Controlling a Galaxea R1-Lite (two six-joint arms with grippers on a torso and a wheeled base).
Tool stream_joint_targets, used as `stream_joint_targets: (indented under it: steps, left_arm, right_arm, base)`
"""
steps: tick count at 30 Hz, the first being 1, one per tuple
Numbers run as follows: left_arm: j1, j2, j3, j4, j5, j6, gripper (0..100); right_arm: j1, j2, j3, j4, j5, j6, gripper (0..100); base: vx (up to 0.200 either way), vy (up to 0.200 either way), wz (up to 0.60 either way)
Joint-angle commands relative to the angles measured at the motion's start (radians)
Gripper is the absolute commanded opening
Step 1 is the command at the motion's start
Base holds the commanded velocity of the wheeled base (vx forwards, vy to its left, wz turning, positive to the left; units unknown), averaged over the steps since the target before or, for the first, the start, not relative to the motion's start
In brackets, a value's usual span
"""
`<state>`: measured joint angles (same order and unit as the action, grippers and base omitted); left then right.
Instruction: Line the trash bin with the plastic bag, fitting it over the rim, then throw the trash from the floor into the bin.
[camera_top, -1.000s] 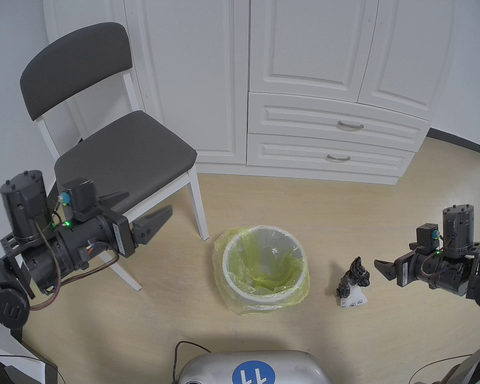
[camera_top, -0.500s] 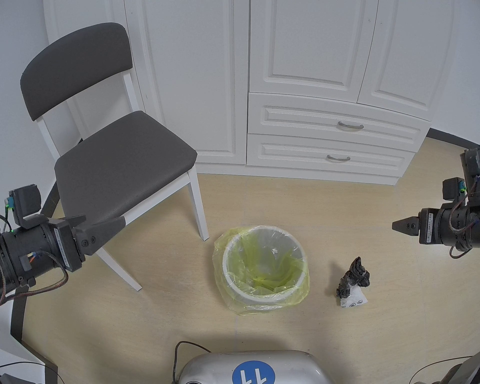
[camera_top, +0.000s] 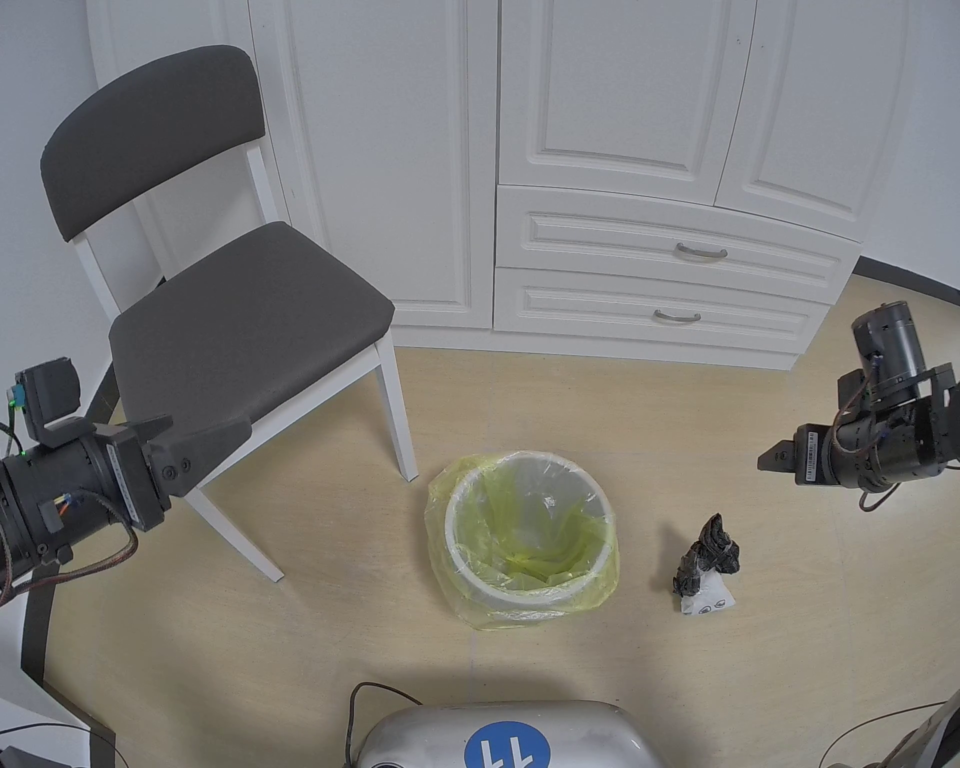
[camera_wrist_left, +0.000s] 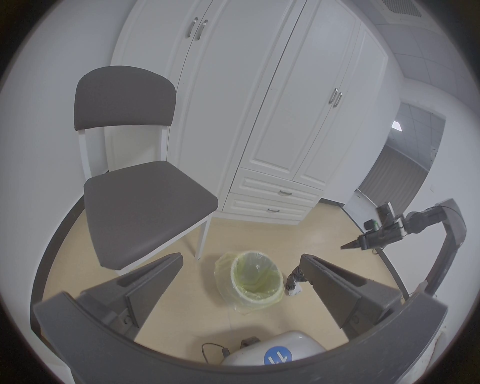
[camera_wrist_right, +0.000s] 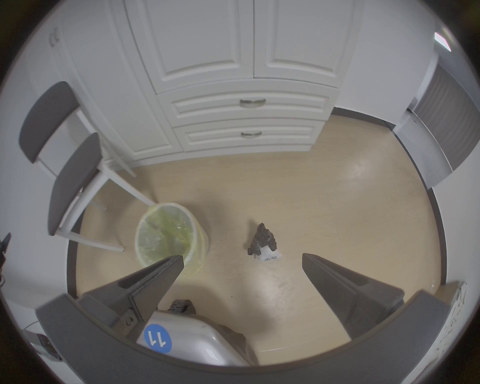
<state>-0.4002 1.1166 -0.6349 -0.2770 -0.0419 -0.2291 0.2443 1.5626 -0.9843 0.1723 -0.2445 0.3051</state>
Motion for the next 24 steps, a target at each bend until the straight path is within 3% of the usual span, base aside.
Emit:
stream_joint_targets:
  steps: [1,10,21,24]
  left_arm:
    - [0.0,0.108,-0.005,-0.083,0.0,0.014,100]
    - [0.027,0.18,0.0,-0.149,0.01,0.09,100]
    - [0.037,0.166,0.0,-0.159,0.01,0.096,100]
    - [0.04,0.158,0.001,-0.159,0.01,0.111,100]
  right_arm:
    - [-0.102,0.217,-0.017,-0.073,0.016,-0.015,100]
    - [-0.221,0.505,-0.059,-0.255,0.128,-0.064,100]
    - [-0.26,0.89,-0.275,-0.312,0.137,-0.072,100]
    - [-0.261,0.965,-0.373,-0.31,0.18,-0.061,100]
  base:
    - [0.0,0.0,0.0]
    - [0.0,0.0,0.0]
    - [0.0,0.0,0.0]
    - [0.0,0.0,0.0]
